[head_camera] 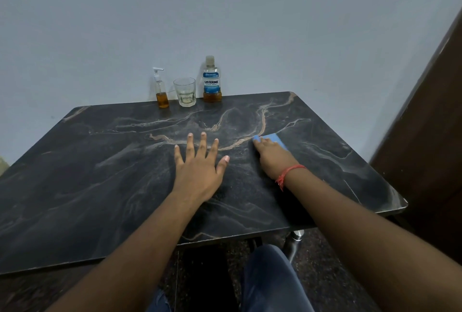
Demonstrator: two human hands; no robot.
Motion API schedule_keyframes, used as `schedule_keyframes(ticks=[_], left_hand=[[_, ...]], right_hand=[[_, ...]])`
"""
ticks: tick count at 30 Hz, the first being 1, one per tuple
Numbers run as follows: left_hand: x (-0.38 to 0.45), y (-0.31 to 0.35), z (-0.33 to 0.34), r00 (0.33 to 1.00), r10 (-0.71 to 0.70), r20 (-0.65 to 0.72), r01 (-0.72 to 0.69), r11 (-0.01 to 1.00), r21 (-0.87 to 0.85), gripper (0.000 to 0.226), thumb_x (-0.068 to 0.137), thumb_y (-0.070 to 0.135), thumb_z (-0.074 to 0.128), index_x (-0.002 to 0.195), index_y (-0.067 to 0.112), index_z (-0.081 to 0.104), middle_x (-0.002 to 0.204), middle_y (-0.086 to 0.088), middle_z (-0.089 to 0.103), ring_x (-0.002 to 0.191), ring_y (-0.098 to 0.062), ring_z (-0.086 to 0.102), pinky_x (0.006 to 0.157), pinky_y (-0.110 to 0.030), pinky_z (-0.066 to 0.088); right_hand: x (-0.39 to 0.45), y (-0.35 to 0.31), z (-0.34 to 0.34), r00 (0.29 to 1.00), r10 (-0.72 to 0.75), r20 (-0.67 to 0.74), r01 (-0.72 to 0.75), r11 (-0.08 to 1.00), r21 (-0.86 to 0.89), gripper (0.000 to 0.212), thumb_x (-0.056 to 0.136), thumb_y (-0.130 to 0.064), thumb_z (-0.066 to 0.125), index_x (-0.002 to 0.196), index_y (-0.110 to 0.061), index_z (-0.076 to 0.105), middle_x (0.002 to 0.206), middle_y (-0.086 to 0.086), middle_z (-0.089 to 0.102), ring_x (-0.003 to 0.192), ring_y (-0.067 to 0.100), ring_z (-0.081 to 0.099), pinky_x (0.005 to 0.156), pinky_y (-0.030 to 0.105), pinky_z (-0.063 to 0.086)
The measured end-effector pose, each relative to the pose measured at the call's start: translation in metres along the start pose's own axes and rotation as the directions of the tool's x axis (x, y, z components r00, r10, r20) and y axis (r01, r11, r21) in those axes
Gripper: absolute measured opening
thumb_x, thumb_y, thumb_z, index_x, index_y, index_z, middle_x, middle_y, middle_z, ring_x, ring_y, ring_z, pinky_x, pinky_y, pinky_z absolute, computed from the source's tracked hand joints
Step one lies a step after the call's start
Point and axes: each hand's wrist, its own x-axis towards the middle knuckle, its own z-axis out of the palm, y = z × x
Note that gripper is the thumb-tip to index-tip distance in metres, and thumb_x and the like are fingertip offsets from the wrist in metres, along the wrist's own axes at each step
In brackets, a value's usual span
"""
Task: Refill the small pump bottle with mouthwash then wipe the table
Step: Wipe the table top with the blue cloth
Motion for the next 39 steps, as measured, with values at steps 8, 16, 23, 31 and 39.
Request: schedule_keyframes(ticks=[8, 16, 23, 31, 39], left_hand=[[0.001, -0.01, 0.0, 1.0, -0.012, -0.002, 0.012, 1.0, 0.017, 0.073, 0.096, 0.067, -0.001, 0.16, 0.034, 0.003, 0.169, -0.002, -0.008, 0.153, -0.03, -0.021, 0.119, -0.061, -0.011], [-0.001, -0.032, 0.001, 0.999, -0.033, -0.01, 0.034, 0.999, 0.024, 0.074, 0.094, 0.069, -0.004, 0.16, 0.035, 0.002, 0.169, -0.001, -0.009, 0.152, -0.03, -0.022, 0.118, -0.061, -0.012], [-0.002, -0.038, 0.003, 0.999, -0.041, -0.008, 0.041, 0.999, 0.011, 0.071, 0.097, 0.067, 0.001, 0.16, 0.034, 0.003, 0.169, -0.001, -0.008, 0.152, -0.03, -0.021, 0.118, -0.062, -0.012], [-0.015, -0.061, -0.006, 0.996, -0.094, 0.01, 0.094, 0.996, 0.012, 0.074, 0.096, 0.067, -0.001, 0.161, 0.032, 0.006, 0.17, -0.002, -0.008, 0.153, -0.03, -0.021, 0.119, -0.062, -0.011], [-0.047, -0.125, -0.024, 0.97, -0.242, -0.031, 0.242, 0.97, 0.001, 0.072, 0.098, 0.066, 0.002, 0.161, 0.032, 0.006, 0.17, -0.001, -0.008, 0.153, -0.03, -0.021, 0.12, -0.061, -0.01]], right_hand=[[0.004, -0.004, 0.002, 0.999, 0.035, -0.014, -0.035, 0.999, -0.034, 0.064, 0.095, 0.001, 0.031, 0.156, -0.007, 0.012, 0.16, 0.015, 0.021, 0.148, 0.027, 0.021, 0.121, 0.034, 0.017], [-0.003, 0.035, -0.022, 0.976, 0.216, 0.01, -0.215, 0.976, -0.043, 0.065, 0.095, -0.017, 0.052, 0.151, -0.001, 0.025, 0.155, 0.018, 0.032, 0.143, 0.03, 0.03, 0.117, 0.037, 0.025], [-0.009, 0.035, -0.025, 0.975, 0.211, -0.063, -0.207, 0.976, 0.064, 0.041, 0.09, -0.005, 0.046, 0.13, -0.008, 0.05, 0.121, 0.014, 0.056, 0.119, 0.029, 0.05, 0.1, 0.034, 0.04], [-0.015, -0.071, -0.01, 0.999, -0.035, -0.027, 0.04, 0.975, 0.218, 0.049, 0.091, 0.002, 0.034, 0.137, -0.011, 0.046, 0.133, 0.013, 0.049, 0.126, 0.026, 0.045, 0.108, 0.033, 0.034], [-0.018, -0.166, 0.013, 0.977, -0.213, -0.028, 0.215, 0.969, 0.12, 0.059, 0.092, 0.001, 0.035, 0.15, -0.008, 0.028, 0.147, 0.013, 0.04, 0.138, 0.026, 0.036, 0.114, 0.03, 0.027]])
